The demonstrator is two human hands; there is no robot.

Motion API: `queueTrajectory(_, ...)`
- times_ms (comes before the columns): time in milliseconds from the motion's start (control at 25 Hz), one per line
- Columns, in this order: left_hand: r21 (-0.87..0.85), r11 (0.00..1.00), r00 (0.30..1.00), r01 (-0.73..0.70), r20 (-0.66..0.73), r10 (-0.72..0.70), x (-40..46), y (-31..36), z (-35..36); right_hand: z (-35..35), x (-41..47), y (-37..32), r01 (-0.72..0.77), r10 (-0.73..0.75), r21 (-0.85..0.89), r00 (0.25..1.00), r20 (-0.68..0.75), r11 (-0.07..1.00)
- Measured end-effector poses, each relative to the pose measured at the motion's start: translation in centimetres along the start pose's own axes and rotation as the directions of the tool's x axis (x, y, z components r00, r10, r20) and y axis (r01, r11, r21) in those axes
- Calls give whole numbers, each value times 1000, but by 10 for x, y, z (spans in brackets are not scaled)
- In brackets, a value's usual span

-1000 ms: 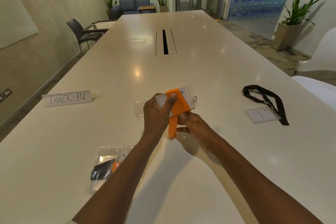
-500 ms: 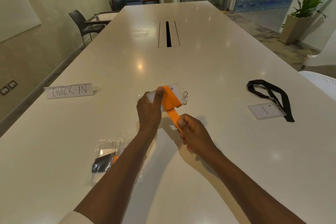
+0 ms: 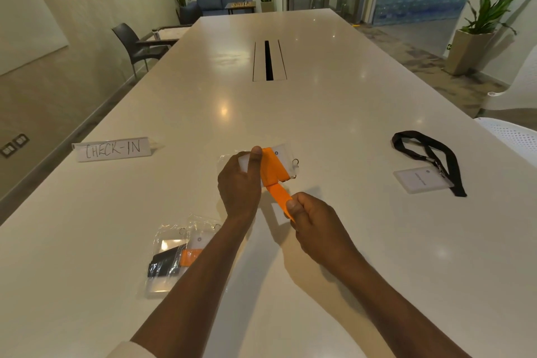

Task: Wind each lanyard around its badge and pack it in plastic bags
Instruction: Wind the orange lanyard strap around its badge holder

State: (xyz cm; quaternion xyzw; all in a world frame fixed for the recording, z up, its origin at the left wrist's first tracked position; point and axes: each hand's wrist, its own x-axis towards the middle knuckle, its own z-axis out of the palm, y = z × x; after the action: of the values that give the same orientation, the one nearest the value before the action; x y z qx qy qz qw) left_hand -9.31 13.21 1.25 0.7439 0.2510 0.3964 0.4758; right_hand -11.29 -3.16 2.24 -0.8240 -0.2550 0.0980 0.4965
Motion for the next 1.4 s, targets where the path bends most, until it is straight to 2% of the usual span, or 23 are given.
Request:
queueTrajectory(160,-143,989,988,20,152,2,-4,2,-2,-29,9,-25,-20,20,22,999,33,1000)
queueTrajectory(280,-176,984,961,-1,272,50,-10,6,-3,-50,28,-47,-92,88,168,996,31,982)
queueTrajectory(360,-194,978,942,-75,308,133,-16,13,-5,-60,42,-60,-136,137,271,990,13,953)
queueTrajectory(520,-254,944,873,-213,383,300,-25,18,-8,-65,58,-70,-233,247,328,969,-2,916)
queueTrajectory(640,-248,927,829,-281,424,365,-28,16,-14,-62,60,-69,-311,314,373,948,55,874)
queueTrajectory(760,-187,906,774,-381,472,423,-27,17,-24,-59,59,-65,-328,328,399,942,72,856)
queueTrajectory(840,-72,871,768,-485,441,464,-30,19,-28,-57,57,-64,-316,311,433,947,84,844)
queueTrajectory(960,142,757,754,-638,316,576,-41,22,-27,-54,54,-59,-309,305,485,948,90,818)
queueTrajectory(1080,186,716,735,-673,279,618,-50,22,-25,-53,49,-51,-263,268,479,962,61,838)
queueTrajectory(1240,224,649,685,-727,304,662,-58,17,-18,-55,39,-33,-149,189,380,979,-71,913)
queueTrajectory(1400,203,620,649,-758,331,685,-68,14,-6,-61,31,-14,-158,221,400,968,-118,903)
